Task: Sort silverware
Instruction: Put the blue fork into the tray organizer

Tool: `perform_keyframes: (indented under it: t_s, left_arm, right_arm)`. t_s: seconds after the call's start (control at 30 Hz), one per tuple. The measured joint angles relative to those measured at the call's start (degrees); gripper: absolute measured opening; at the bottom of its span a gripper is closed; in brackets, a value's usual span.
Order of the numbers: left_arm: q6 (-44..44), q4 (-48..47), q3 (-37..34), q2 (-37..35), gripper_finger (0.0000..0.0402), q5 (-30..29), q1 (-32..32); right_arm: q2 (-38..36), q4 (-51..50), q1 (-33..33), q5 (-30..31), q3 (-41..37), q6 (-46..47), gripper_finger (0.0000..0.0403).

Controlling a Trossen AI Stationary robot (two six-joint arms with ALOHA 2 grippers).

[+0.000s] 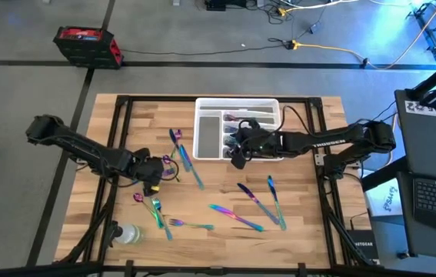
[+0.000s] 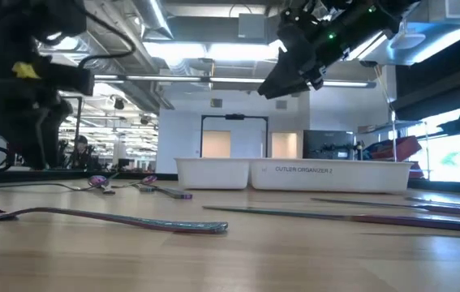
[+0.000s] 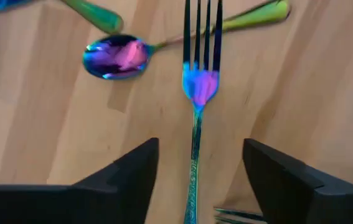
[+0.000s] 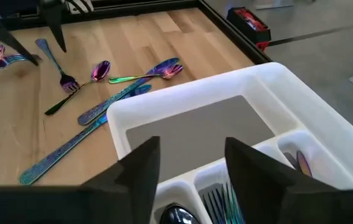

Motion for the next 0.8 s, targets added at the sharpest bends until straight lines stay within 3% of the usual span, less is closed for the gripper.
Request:
perform_keyframes:
  t_s: [0.17,0.3,0.47,0.73,0.8]
  left_arm:
    - [1.7,2.5,-2.2,2.2,0.0256,1.3,2.4]
    - [2.0,5.2,-3.7,3.8,0.0233,5.1,4.8]
    - [1.9,8.1,-4.6,4.7,0.0168,9.2,7.0]
    - [3.1,9.3,-4.3,4.7,0.0021,12.9,9.1]
    - [0.4,9.3,-4.3,4.7,0.0008,13.3,9.6]
  right_arm:
    - [0.0,-0.4,0.0,0.1,0.0,0.0,0.0183]
    - [0.0,-1.7,0.0,0.3,0.0,0.0,0.0182]
    - [0.0,-3.0,0.0,0.5,0.0,0.1,0.0182]
    - [0.0,-4.3,0.0,0.8,0.1,0.4,0.0182]
    - [0.0,-4.4,0.0,0.9,0.1,1.5,0.0181]
